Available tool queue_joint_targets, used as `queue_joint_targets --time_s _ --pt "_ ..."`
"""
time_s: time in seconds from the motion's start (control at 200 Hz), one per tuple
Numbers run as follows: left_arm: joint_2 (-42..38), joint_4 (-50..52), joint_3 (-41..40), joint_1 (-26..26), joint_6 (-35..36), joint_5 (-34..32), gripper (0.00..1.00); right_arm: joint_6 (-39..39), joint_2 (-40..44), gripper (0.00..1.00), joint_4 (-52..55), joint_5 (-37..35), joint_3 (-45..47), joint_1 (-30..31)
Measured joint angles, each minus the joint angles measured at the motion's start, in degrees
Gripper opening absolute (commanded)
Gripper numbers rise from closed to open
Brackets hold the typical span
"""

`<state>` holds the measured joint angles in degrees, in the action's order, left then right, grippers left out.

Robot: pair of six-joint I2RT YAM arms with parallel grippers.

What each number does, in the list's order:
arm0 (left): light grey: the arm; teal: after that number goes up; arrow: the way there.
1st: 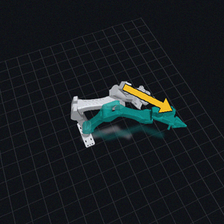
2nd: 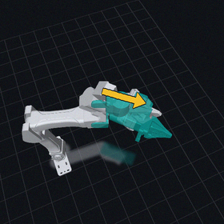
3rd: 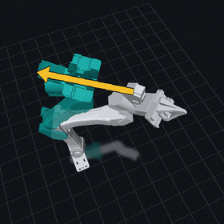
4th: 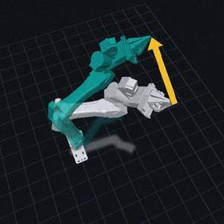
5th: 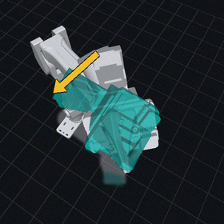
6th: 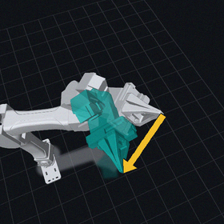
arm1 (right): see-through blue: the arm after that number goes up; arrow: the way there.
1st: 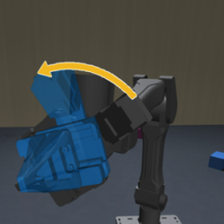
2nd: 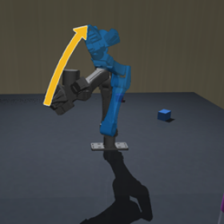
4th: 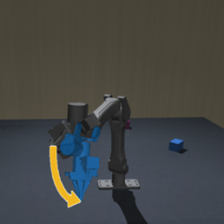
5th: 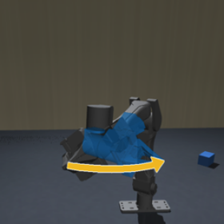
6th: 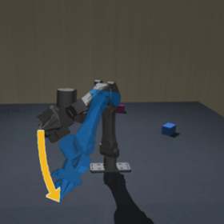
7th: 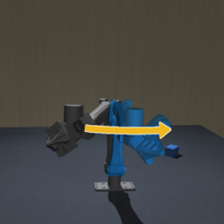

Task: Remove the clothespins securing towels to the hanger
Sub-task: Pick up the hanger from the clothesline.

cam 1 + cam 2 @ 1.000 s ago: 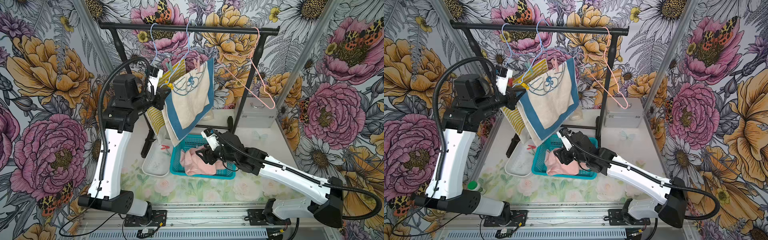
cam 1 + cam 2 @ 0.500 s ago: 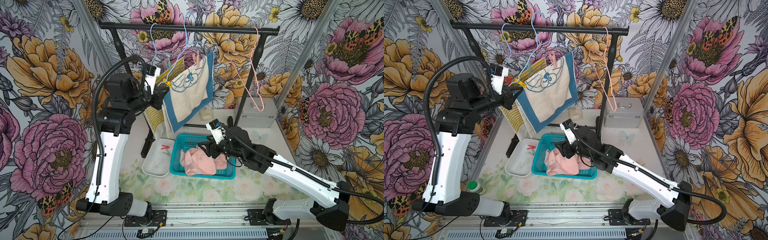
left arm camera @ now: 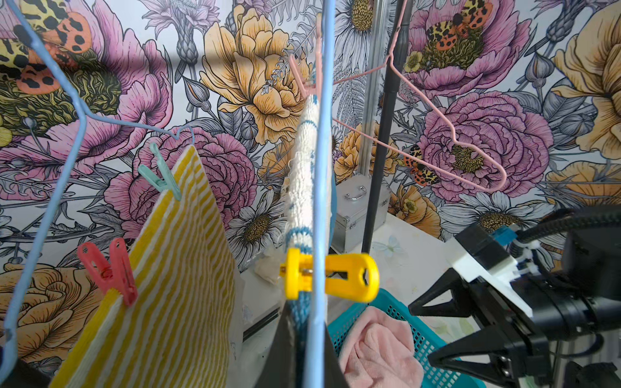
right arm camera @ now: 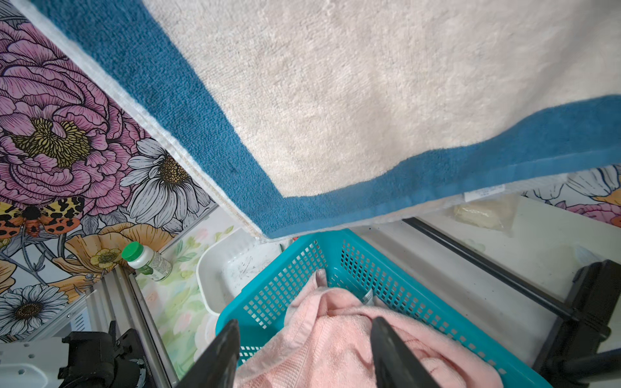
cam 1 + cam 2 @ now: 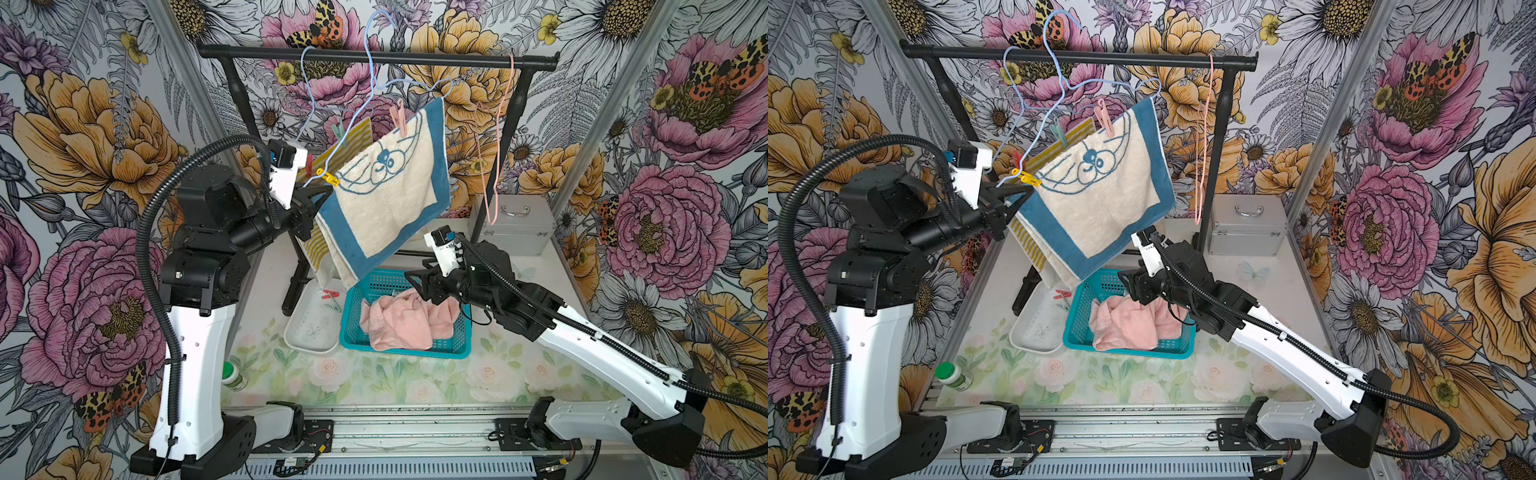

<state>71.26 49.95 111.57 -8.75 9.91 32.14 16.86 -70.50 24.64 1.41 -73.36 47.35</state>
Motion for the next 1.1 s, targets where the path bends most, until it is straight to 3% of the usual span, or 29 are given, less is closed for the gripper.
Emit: queue_joint_targets --time_s 0.63,1.101 --pt "-6.2 1.1 -16.0 3.3 0.1 16.6 0.0 1.4 2.9 0.61 1.0 2.3 -4.6 -6.4" --pt "-9.1 0.7 -25.7 2.7 -0.5 21.7 0.0 1.6 3.1 0.61 1.9 2.5 -5.2 -6.5"
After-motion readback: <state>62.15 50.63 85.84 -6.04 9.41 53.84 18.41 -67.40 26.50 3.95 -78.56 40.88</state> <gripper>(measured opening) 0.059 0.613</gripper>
